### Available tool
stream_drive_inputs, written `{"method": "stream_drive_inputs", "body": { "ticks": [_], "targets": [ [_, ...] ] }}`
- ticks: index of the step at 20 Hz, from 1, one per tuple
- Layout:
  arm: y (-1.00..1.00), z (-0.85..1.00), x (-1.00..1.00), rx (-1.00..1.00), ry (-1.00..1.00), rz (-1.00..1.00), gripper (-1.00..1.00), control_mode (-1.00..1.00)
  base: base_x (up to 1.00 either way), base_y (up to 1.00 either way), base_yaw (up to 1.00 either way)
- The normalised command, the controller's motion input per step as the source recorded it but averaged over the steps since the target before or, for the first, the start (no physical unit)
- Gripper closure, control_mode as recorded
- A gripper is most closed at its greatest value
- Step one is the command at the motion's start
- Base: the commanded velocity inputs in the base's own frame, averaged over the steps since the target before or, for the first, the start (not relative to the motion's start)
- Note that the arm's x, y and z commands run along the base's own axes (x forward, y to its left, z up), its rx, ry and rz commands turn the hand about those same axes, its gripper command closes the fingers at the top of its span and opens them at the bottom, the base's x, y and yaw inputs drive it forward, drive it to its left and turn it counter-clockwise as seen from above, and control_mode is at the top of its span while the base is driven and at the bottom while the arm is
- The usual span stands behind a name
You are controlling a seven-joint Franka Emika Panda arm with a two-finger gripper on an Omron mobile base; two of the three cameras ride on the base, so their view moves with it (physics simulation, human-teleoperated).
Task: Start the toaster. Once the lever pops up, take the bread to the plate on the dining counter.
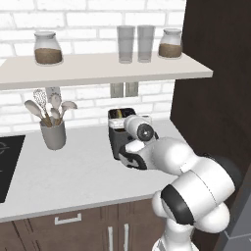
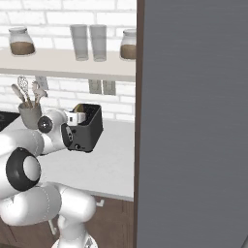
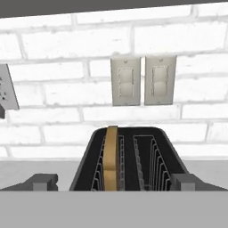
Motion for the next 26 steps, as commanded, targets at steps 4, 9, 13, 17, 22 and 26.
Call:
{"method": "stream_drive_inputs", "body": {
  "ticks": [4,9,13,17,22,26],
  "targets": [
    [0.0,0.0,0.11,0.0,0.0,0.0,-1.0,-1.0,0.0,0.0,0.0],
    [0.05,-0.01,0.24,0.0,0.0,0.0,-1.0,-1.0,0.0,0.0,0.0],
    [0.08,-0.08,0.19,0.0,0.0,0.0,-1.0,-1.0,0.0,0.0,0.0],
    [0.0,-0.27,0.0,0.0,-0.03,0.0,-1.0,-1.0,0.0,0.0,0.0],
    [0.0,-0.27,0.04,0.0,0.0,0.0,-1.0,-1.0,0.0,0.0,0.0],
    [0.0,-0.08,0.2,0.0,0.0,0.0,-1.0,-1.0,0.0,0.0,0.0]
  ]
}}
